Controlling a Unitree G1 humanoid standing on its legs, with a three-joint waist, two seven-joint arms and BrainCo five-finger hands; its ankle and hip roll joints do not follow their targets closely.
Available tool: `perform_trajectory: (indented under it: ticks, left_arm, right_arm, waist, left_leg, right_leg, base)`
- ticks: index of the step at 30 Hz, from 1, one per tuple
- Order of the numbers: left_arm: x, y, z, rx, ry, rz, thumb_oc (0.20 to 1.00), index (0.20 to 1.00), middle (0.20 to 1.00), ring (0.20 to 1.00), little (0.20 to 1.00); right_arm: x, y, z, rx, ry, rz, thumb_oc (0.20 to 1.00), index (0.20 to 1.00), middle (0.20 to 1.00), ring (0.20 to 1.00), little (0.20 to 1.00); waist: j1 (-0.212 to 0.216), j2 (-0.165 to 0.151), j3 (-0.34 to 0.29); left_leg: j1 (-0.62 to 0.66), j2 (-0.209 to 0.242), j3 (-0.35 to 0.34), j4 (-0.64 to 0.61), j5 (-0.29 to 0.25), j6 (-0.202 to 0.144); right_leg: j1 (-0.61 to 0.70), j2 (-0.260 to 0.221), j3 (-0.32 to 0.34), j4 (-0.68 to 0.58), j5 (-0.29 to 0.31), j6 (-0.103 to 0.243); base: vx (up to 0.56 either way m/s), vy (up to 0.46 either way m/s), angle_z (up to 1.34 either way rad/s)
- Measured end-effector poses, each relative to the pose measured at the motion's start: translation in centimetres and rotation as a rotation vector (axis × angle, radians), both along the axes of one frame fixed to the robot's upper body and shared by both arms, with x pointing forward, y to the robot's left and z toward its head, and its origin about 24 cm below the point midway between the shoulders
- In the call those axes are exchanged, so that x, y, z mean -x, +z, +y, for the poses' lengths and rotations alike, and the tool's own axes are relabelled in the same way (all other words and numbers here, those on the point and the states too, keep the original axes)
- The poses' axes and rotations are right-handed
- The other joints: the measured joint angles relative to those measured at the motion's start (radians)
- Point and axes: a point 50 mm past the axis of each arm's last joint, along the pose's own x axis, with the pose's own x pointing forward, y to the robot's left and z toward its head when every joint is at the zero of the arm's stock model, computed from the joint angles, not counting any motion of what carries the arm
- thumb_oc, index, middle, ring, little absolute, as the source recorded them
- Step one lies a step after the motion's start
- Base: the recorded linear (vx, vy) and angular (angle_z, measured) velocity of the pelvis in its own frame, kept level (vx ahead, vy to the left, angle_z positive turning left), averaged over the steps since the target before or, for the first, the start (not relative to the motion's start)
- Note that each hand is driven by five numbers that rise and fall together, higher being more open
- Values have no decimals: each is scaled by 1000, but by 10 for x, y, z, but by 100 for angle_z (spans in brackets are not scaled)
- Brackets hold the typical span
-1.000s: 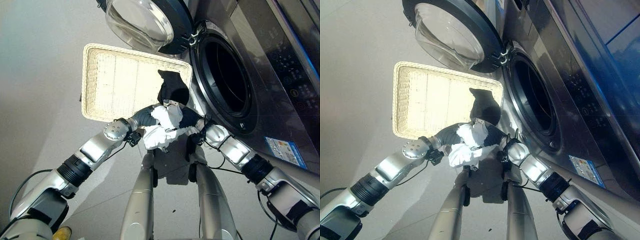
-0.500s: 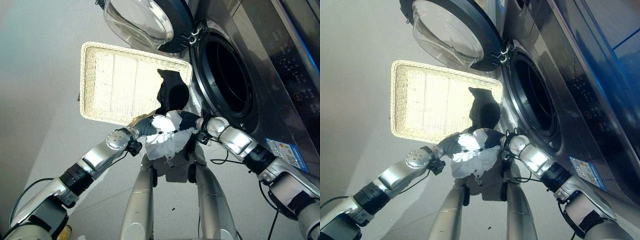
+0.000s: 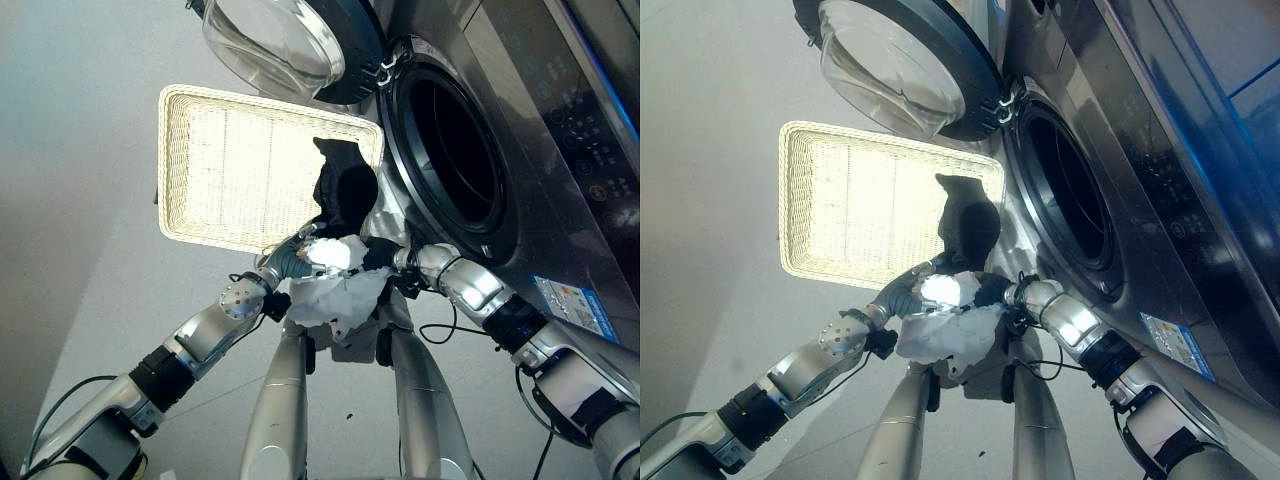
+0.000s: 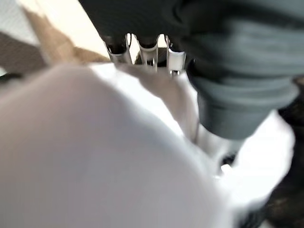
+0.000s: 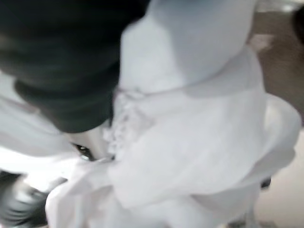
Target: Put the clothes into the washing machine.
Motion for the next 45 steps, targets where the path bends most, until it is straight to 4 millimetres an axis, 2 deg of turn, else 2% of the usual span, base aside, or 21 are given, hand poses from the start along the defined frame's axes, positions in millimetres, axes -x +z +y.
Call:
perform_trajectory:
  ticks: [1, 3, 6, 9, 11, 17, 19, 20, 22, 24, 27, 28, 29, 31, 34, 36, 39, 40, 42, 43, 45]
  left_arm:
    - [-3, 5, 8, -19, 85, -58, 1000, 1000, 1000, 1000, 1000]
    - [-16, 23, 38, -51, 310, -178, 1000, 1000, 1000, 1000, 1000]
    - [-18, 42, 76, -128, 546, -271, 1000, 1000, 1000, 1000, 1000]
    - [-22, 41, 99, -162, 679, -243, 1000, 1000, 1000, 1000, 1000]
    - [-21, 25, 112, -172, 746, -172, 1000, 1000, 1000, 1000, 1000]
    - [-15, -13, 116, -75, 772, -14, 1000, 1000, 1000, 1000, 1000]
    - [-15, -22, 114, -45, 767, 16, 1000, 1000, 1000, 1000, 1000]
    - [-13, -30, 114, -22, 767, 22, 1000, 1000, 1000, 1000, 1000]
    - [-9, -39, 116, -7, 774, 47, 1000, 1000, 1000, 1000, 1000]
    - [-3, -53, 114, 11, 778, 75, 1000, 1000, 1000, 1000, 1000]
    - [3, -65, 111, 42, 778, 106, 1000, 1000, 1000, 1000, 1000]
    - [4, -68, 108, 44, 770, 116, 1000, 1000, 1000, 1000, 1000]
    - [4, -69, 104, 41, 759, 115, 1000, 1000, 1000, 1000, 1000]
    - [5, -66, 100, 51, 734, 93, 1000, 1000, 1000, 1000, 1000]
    - [6, -53, 108, 33, 717, 33, 1000, 1000, 1000, 1000, 1000]
    - [10, -50, 119, 11, 730, 29, 1000, 1000, 1000, 1000, 1000]
    - [12, -51, 121, 13, 734, 42, 1000, 1000, 1000, 1000, 1000]
    - [12, -52, 120, 12, 728, 42, 1000, 1000, 1000, 1000, 1000]
    - [13, -50, 120, 20, 719, 45, 1000, 1000, 1000, 1000, 1000]
    - [13, -49, 118, 38, 701, 49, 1000, 1000, 1000, 1000, 1000]
    - [12, -48, 115, 51, 684, 53, 1000, 1000, 1000, 1000, 1000]
  right_arm:
    - [1, -8, -2, 5, -20, 35, 200, 200, 200, 200, 200]
    - [3, -25, -14, 37, -85, 102, 200, 200, 200, 200, 200]
    - [5, -40, -34, 76, -182, 137, 200, 200, 200, 200, 200]
    - [1, -37, -48, 61, -271, 117, 200, 200, 200, 200, 200]
    - [-6, -28, -58, -42, -373, 95, 200, 200, 200, 200, 200]
    - [-21, 2, -58, -414, -500, 78, 200, 200, 200, 200, 200]
    - [-27, 16, -55, -609, -543, 67, 200, 200, 200, 200, 200]
    - [-34, 30, -56, -843, -618, 70, 200, 200, 200, 200, 200]
    - [-41, 49, -57, -1064, -673, 27, 200, 200, 200, 200, 200]
    - [-52, 80, -73, -1378, -801, -13, 200, 200, 200, 200, 200]
    - [-57, 117, -103, -1650, -976, -113, 200, 200, 200, 200, 200]
    - [-57, 129, -114, -1804, -1100, -122, 200, 200, 200, 200, 200]
    - [-57, 129, -117, -1854, -1157, -127, 200, 200, 200, 200, 200]
    - [-51, 136, -144, -1958, -1365, -217, 200, 200, 200, 200, 200]
    - [-30, 149, -174, -2189, -1671, -432, 200, 200, 200, 200, 200]
    - [-19, 152, -187, -2272, -1804, -485, 200, 200, 200, 200, 200]
    - [-8, 152, -197, -2374, -1959, -450, 200, 200, 200, 200, 200]
    - [-5, 151, -203, 2373, 1998, 411, 1000, 1000, 1000, 1000, 1000]
    - [-3, 142, -207, 2325, 2039, 331, 1000, 1000, 1000, 1000, 1000]
    - [-3, 141, -208, -2327, -2055, -310, 1000, 1000, 1000, 1000, 1000]
    - [-10, 134, -207, -2310, -2016, -178, 1000, 1000, 1000, 1000, 1000]
  waist:
    - [1, 0, 0]
    - [15, 0, 0]
    - [25, 0, 0]
    - [24, 0, 0]
    - [28, 0, 0]
    - [33, 0, 0]
    - [42, 0, 0]
    - [48, 2, 1]
    - [49, 3, 2]
    - [54, 8, 4]
    - [60, 12, 4]
    - [67, 17, 5]
    - [74, 23, 6]
    - [99, 46, 8]
    - [136, 66, 8]
    - [140, 67, 9]
    - [142, 67, 9]
    - [140, 67, 9]
    - [132, 67, 9]
    - [131, 67, 9]
    - [125, 65, 9]
  left_leg:
    - [-1, 1, 0, 0, -1, -1]
    - [-1, 5, 5, 0, -2, -3]
    - [-3, 7, 17, 0, -4, -1]
    - [-4, 7, 27, 1, -8, -1]
    - [-12, 7, 38, 9, -15, 2]
    - [-19, 7, 46, 13, -22, 4]
    - [-23, 7, 46, 15, -22, 4]
    - [-23, 7, 47, 16, -22, 4]
    - [-30, 5, 47, 20, -22, 4]
    - [-37, 2, 48, 29, -23, 6]
    - [-51, -2, 49, 37, -23, 7]
    - [-52, -4, 54, 38, -21, 10]
    - [-53, -5, 56, 40, -21, 10]
    - [-63, -13, 53, 48, -24, 14]
    - [-110, -25, 48, 76, -26, 28]
    - [-140, -36, 48, 106, -36, 42]
    - [-159, -57, 53, 140, -55, 65]
    - [-161, -66, 55, 153, -61, 74]
    - [-161, -79, 76, 170, -73, 91]
    - [-155, -88, 84, 178, -80, 102]
    - [-143, -98, 101, 191, -91, 115]
  right_leg:
    - [-1, 1, -1, 0, 0, 0]
    - [-5, 2, -1, -1, 0, 0]
    - [-12, 5, 3, -5, 5, -4]
    - [-16, 6, 12, -7, 7, -2]
    - [-25, 7, 22, -6, 8, -2]
    - [-34, 7, 29, -5, 13, -7]
    - [-37, 7, 29, -4, 13, -7]
    - [-39, 6, 31, -2, 11, -4]
    - [-46, 6, 31, 1, 11, -3]
    - [-51, 4, 34, 4, 12, 0]
    - [-62, 0, 38, 4, 15, 3]
    - [-67, -1, 44, 6, 18, 5]
    - [-67, -2, 47, 6, 19, 6]
    - [-75, -9, 46, 13, 19, 11]
    - [-114, -21, 47, 31, 18, 18]
    - [-131, -34, 46, 44, 18, 23]
    - [-138, -59, 47, 55, 13, 43]
    - [-139, -73, 50, 67, 7, 53]
    - [-148, -91, 58, 84, -1, 69]
    - [-142, -101, 60, 104, -8, 75]
    - [-126, -114, 61, 99, -7, 78]
  base:
    - [56, -64, -4]
    - [51, -19, -8]
    - [63, -7, -10]
    - [66, 0, -9]
    - [60, -2, -10]
    - [51, -1, -4]
    - [67, 37, -1]
    - [32, 28, -1]
    - [50, 45, 0]
    - [50, 49, 0]
    - [68, 19, -1]
    - [53, -31, -4]
    - [37, -48, -2]
    - [38, -52, 6]
    - [28, -28, 11]
    - [5, 9, 15]
    - [43, 62, 9]
    - [30, 98, 7]
    - [15, 30, 5]
    - [0, 0, 0]
    - [-20, -33, -10]
